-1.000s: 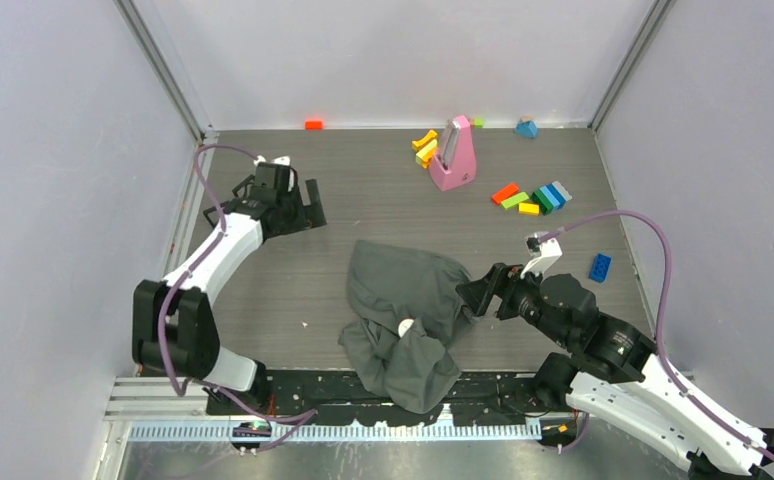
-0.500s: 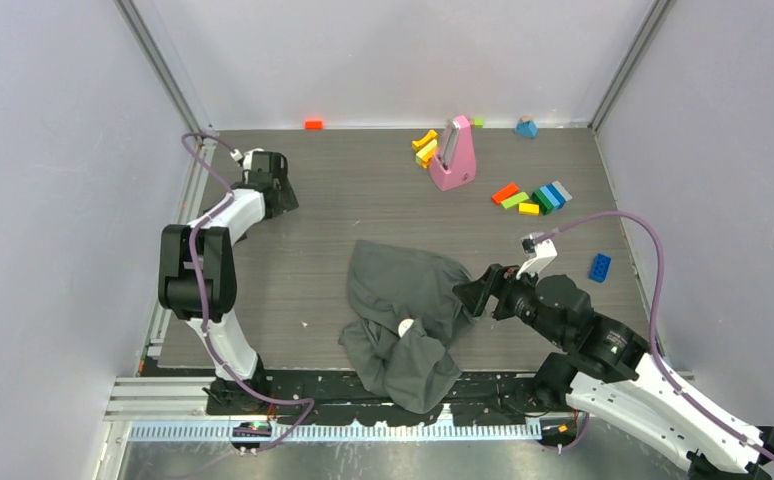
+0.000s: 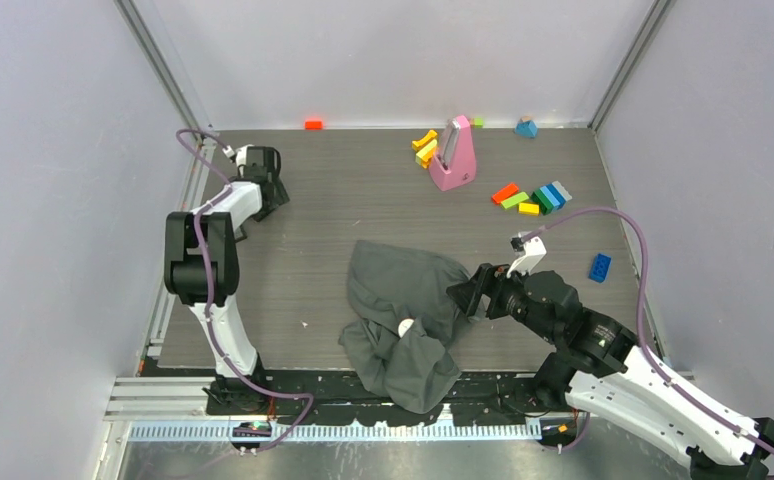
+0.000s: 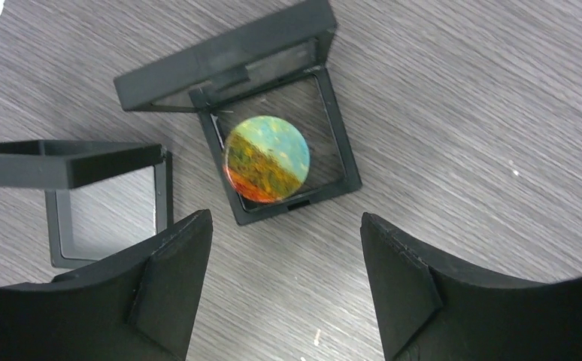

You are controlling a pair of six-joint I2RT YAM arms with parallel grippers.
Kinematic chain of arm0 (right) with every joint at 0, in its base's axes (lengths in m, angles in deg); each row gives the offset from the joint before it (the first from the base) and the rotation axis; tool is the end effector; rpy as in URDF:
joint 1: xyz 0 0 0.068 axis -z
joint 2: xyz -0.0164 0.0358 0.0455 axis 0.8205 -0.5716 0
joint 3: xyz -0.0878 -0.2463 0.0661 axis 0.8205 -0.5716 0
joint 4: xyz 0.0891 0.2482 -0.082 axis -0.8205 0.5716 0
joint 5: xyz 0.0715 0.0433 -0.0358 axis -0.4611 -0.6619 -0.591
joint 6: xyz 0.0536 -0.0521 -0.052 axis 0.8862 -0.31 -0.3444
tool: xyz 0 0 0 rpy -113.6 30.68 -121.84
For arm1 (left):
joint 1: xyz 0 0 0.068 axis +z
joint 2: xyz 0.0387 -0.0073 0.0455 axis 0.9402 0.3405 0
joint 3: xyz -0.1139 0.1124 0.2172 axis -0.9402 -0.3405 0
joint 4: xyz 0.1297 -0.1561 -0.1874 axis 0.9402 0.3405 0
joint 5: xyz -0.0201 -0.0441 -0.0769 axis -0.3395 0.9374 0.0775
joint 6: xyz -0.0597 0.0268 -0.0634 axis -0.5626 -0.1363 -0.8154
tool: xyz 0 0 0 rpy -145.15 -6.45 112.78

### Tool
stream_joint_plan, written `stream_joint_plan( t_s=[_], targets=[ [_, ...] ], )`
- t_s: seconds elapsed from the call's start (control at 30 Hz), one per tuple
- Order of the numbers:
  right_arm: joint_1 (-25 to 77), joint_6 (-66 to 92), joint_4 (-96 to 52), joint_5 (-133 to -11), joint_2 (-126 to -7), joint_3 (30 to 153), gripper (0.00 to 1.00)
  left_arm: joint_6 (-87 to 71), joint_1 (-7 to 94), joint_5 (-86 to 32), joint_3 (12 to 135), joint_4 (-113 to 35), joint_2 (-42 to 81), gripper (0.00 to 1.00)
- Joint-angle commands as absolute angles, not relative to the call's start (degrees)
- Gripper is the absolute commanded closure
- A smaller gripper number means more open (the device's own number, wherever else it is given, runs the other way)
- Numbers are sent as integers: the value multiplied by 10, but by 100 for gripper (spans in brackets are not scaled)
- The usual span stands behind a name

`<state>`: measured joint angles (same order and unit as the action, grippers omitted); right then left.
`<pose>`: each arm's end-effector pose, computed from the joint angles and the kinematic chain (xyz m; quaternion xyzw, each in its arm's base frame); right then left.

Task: Pin the brooch onto the clothing

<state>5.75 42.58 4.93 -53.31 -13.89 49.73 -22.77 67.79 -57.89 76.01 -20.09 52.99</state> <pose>0.1341 0.1316 0.2610 -0.0384 0.8300 0.3141 0.4593 0.4497 0.0135 0.1452 -0.2559 0.8914 0.1004 0.3604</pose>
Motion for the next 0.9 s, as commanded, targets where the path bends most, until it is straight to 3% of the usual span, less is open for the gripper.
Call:
stream_joint_plan(
  t_s=[0.0,0.87],
  targets=[
    [57,419,13,-530,-138,496,15,-216,698,-577,793,-212,547,26],
    [58,412,-4,-547,-160,491,15,-196,740,-500,839,-210,602,40]
  ],
)
